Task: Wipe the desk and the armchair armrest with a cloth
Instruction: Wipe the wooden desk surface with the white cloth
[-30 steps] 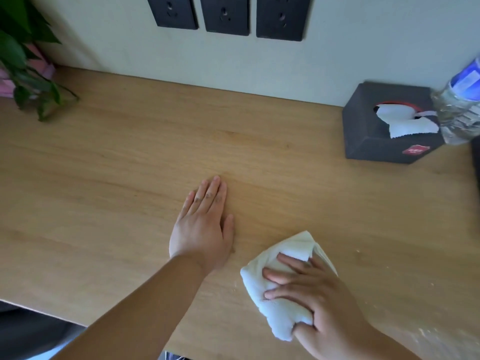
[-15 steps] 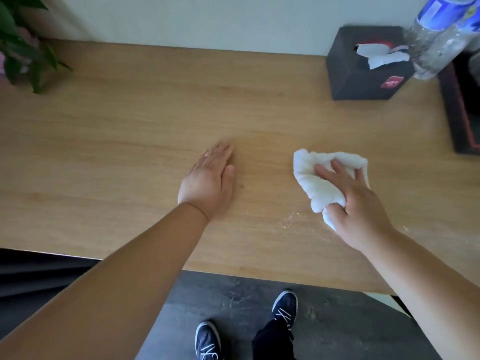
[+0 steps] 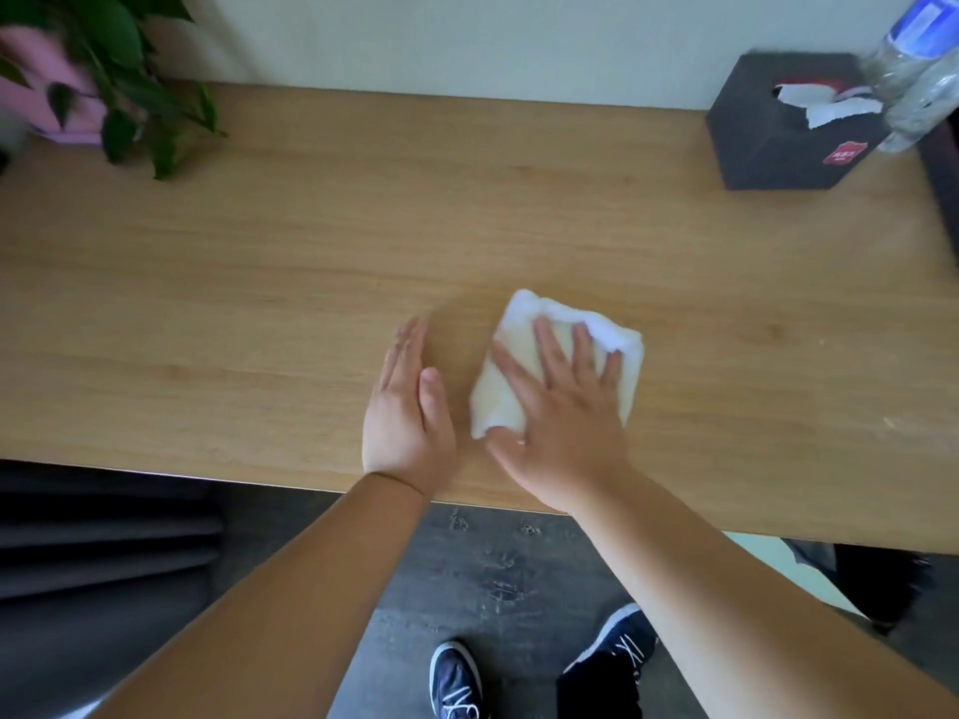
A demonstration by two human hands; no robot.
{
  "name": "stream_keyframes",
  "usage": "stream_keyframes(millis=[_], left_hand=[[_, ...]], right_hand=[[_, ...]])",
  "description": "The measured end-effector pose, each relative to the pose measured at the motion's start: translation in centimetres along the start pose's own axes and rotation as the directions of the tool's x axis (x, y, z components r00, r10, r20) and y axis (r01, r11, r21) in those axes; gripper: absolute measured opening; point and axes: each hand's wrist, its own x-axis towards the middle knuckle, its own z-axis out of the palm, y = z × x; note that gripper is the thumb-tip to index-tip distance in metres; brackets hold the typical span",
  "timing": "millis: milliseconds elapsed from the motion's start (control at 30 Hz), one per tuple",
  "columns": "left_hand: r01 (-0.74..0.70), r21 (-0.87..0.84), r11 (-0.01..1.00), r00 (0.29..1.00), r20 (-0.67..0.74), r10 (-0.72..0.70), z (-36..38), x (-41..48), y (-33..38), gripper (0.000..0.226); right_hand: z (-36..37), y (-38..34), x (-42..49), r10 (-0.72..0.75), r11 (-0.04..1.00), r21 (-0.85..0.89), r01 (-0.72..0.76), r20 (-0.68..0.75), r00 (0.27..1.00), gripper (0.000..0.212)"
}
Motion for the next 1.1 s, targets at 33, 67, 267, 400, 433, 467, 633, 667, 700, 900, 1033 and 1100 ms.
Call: stream_keyframes(millis=[33, 67, 267, 400, 433, 467, 633, 667, 700, 900, 1033, 1100], left_hand=[[0.017, -0.041, 0.999, 0.999, -0.027, -0.018, -0.1, 0.0, -0.2, 0.055], [0.026, -0.069, 0.997, 0.999, -0.044, -0.029, -0.1, 0.1, -0.2, 0.055], [0.019, 0.045, 0.999, 1.000, 0.017, -0.020, 0.6, 0.2, 0.2, 0.057], [-0.178, 0.322, 0.930, 0.972, 0.207, 0.115, 1.6, -0.1, 0.6, 0.065], [-0.200, 0.362, 0.910, 0.967, 0.224, 0.123, 1.6, -0.1, 0.4, 0.065], [-0.205, 0.398, 0.894, 0.966, 0.232, 0.118, 1.8, -0.1, 0.4, 0.065], [-0.140, 0.460, 0.877, 0.964, 0.264, 0.016, 6.4, -0.6, 4.5, 0.074], [-0.159, 0.459, 0.874, 0.959, 0.283, 0.025, 8.4, -1.0, 6.2, 0.076], [-0.182, 0.467, 0.865, 0.954, 0.298, 0.039, 10.5, -1.5, 7.8, 0.077], [-0.259, 0.517, 0.815, 0.934, 0.348, 0.076, 21.3, -3.5, 15.7, 0.077], [-0.228, 0.534, 0.814, 0.940, 0.340, 0.041, 23.4, -4.4, 17.7, 0.077], [-0.219, 0.548, 0.807, 0.944, 0.328, 0.034, 23.2, -4.6, 18.0, 0.077]], right_hand=[[0.2, -0.6, 0.7, -0.048, 0.997, -0.057, 0.050, 0.025, 0.999, 0.087], [0.4, -0.7, 1.1, -0.099, 0.990, -0.092, 0.103, 0.046, 0.994, 0.086], [-0.6, 3.8, -1.2, -0.354, 0.901, -0.198, 0.386, 0.179, 0.918, 0.080], [-1.4, 10.5, -4.5, -0.381, 0.921, -0.058, 0.386, 0.082, 0.921, 0.051], [-1.5, 12.5, -5.2, -0.387, 0.920, -0.037, 0.389, 0.053, 0.921, 0.048], [-1.8, 14.7, -6.0, -0.392, 0.919, -0.037, 0.393, 0.037, 0.919, 0.046], [-4.1, 25.5, -9.3, -0.387, 0.920, -0.065, 0.387, 0.015, 0.922, 0.049], [-4.6, 27.5, -9.9, -0.383, 0.921, -0.072, 0.383, 0.008, 0.924, 0.049], [-5.1, 29.5, -10.4, -0.383, 0.922, -0.075, 0.381, -0.007, 0.924, 0.049], [-7.1, 38.2, -13.1, -0.329, 0.944, -0.046, 0.326, -0.123, 0.936, 0.044], [-8.3, 40.2, -14.6, -0.352, 0.931, -0.001, 0.366, -0.277, 0.894, 0.038], [-9.4, 39.7, -14.8, -0.193, 0.945, 0.196, 0.264, -0.318, 0.928, 0.035]])
